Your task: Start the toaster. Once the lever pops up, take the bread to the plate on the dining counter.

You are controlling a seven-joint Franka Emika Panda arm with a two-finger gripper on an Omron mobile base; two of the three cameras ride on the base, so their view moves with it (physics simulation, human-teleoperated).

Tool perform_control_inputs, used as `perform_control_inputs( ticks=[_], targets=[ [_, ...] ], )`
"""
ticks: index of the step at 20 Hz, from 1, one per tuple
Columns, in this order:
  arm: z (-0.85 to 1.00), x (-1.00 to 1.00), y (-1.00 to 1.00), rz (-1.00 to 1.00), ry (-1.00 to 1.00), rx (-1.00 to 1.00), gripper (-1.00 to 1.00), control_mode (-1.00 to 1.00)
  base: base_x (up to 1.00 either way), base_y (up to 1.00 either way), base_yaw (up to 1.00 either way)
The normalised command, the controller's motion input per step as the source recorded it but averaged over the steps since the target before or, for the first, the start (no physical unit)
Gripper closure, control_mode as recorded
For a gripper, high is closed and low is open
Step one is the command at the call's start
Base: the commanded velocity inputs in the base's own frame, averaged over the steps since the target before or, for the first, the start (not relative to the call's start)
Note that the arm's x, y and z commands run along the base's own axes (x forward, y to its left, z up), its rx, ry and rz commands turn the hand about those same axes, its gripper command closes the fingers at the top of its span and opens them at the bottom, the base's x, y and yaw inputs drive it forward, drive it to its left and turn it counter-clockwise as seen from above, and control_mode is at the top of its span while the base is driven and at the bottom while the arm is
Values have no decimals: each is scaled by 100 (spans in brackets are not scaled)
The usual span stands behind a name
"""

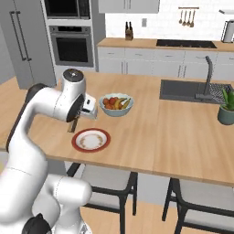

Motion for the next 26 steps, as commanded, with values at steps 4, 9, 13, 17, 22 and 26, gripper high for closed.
perform_control_inputs(
  ticks=[4,9,13,17,22,26],
  targets=[
    [-76,100,0,38,0,14,100,-100,0,0,0],
    [-79,99,0,28,1,12,100,-100,0,0,0],
    [-74,84,0,18,1,14,100,-100,0,0,0],
    [-66,69,0,5,0,14,100,-100,0,0,0],
    [-46,62,9,0,0,8,100,-100,0,0,0],
    [-47,51,19,0,2,5,100,-100,0,0,0]
  ],
)
